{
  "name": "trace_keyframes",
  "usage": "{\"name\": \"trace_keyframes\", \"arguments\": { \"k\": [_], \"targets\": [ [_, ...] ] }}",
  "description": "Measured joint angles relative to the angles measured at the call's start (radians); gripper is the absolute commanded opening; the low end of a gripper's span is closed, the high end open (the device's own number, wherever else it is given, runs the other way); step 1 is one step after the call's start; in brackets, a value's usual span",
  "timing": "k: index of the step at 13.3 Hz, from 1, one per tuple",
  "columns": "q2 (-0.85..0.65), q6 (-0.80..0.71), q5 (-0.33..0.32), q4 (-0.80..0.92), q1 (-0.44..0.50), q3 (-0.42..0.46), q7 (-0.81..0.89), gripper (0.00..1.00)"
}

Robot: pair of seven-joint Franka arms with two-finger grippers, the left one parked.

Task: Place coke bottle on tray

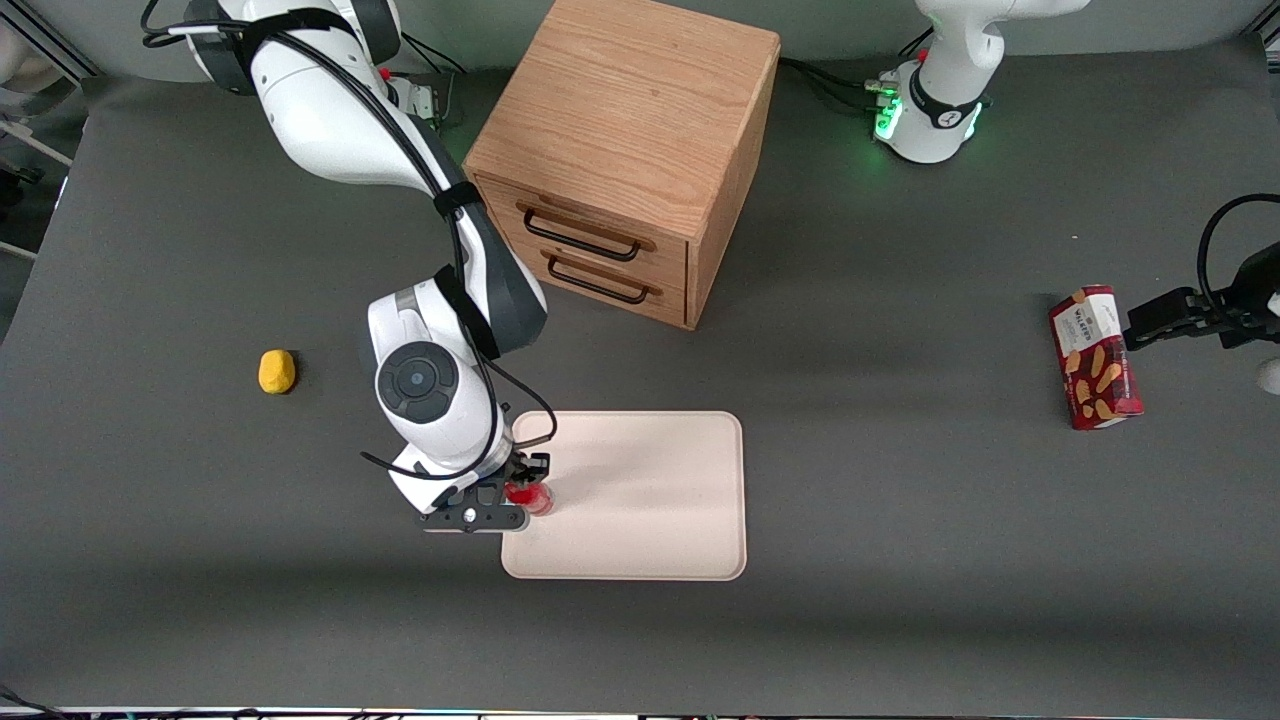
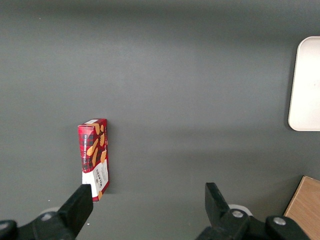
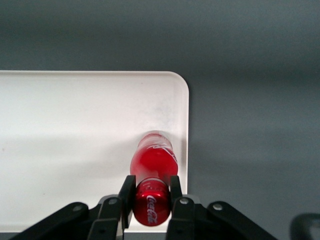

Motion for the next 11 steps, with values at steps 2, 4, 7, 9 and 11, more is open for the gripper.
{"name": "trace_keyframes", "arguments": {
  "k": [2,4,7,9,11],
  "targets": [
    [0.001,0.002,0.000,-0.009,0.000,0.000,0.000,0.52],
    [0.001,0.003,0.001,-0.009,0.000,0.001,0.000,0.93],
    [0.001,0.004,0.001,-0.009,0.000,0.004,0.000,1.00],
    [0.001,0.007,0.001,-0.009,0.000,0.004,0.001,1.00],
    [-0.007,0.005,0.001,-0.007,0.000,0.004,0.002,1.00]
  ]
}}
